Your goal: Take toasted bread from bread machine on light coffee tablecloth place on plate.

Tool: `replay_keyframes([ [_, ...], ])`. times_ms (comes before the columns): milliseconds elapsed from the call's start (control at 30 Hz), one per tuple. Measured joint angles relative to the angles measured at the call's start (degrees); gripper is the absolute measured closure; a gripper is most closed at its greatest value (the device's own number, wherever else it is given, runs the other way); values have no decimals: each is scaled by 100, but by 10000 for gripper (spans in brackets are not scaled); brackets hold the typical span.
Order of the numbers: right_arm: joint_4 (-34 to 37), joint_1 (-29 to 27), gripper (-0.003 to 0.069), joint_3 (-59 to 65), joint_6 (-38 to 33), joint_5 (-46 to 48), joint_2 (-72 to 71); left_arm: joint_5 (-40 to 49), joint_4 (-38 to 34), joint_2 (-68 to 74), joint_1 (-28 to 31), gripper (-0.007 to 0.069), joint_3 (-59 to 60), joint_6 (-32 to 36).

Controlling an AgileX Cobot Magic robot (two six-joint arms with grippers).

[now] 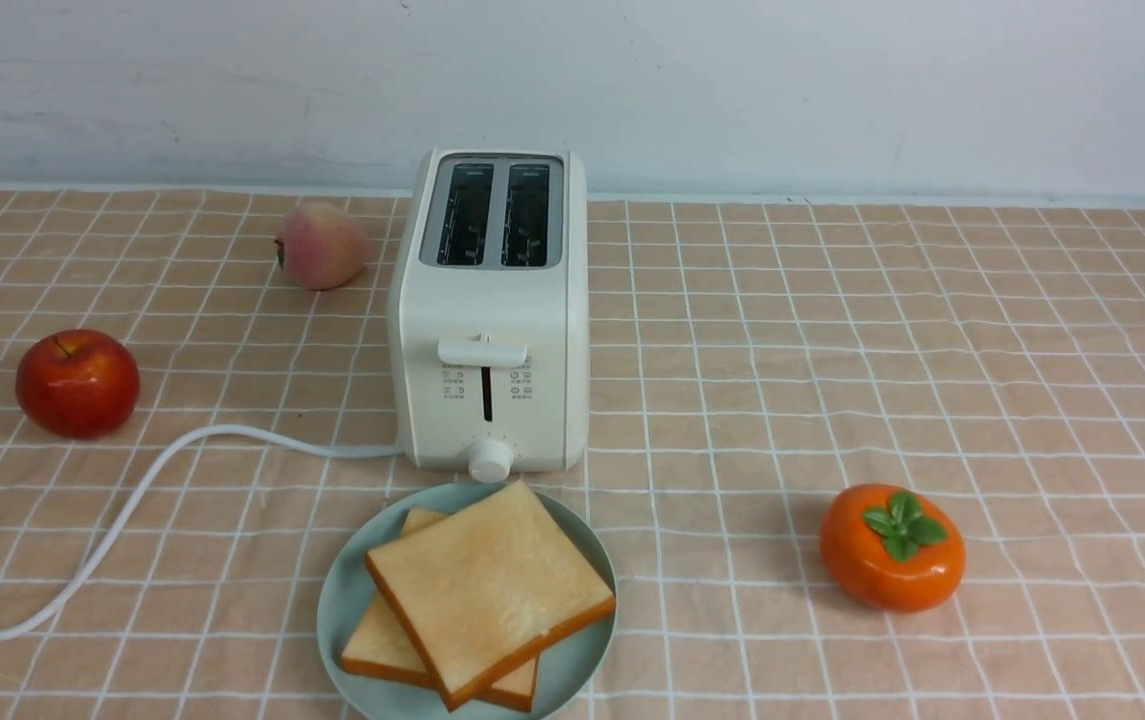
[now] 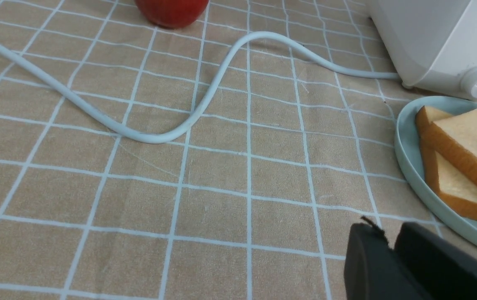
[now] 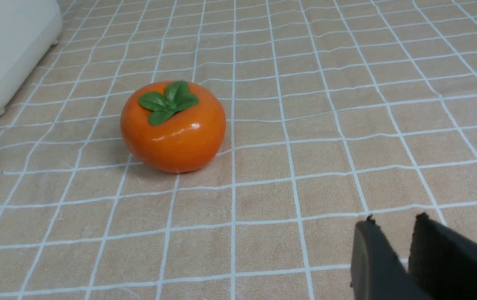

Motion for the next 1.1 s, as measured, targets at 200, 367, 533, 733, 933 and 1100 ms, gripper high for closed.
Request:
replay_keyframes([
  [200, 0, 0, 503, 0, 0, 0, 0, 0, 0, 0, 0, 533, 0, 0],
  [367, 0, 0, 495, 0, 0, 0, 0, 0, 0, 0, 0, 533, 0, 0],
  [533, 2, 0, 489, 0, 0, 0, 0, 0, 0, 0, 0, 529, 0, 0],
  [733, 2, 0, 484, 0, 0, 0, 0, 0, 0, 0, 0, 522, 0, 0],
  [933, 2, 0, 475, 0, 0, 0, 0, 0, 0, 0, 0, 515, 0, 0],
  [1100, 2, 0, 467, 0, 0, 0, 0, 0, 0, 0, 0, 515, 0, 0],
])
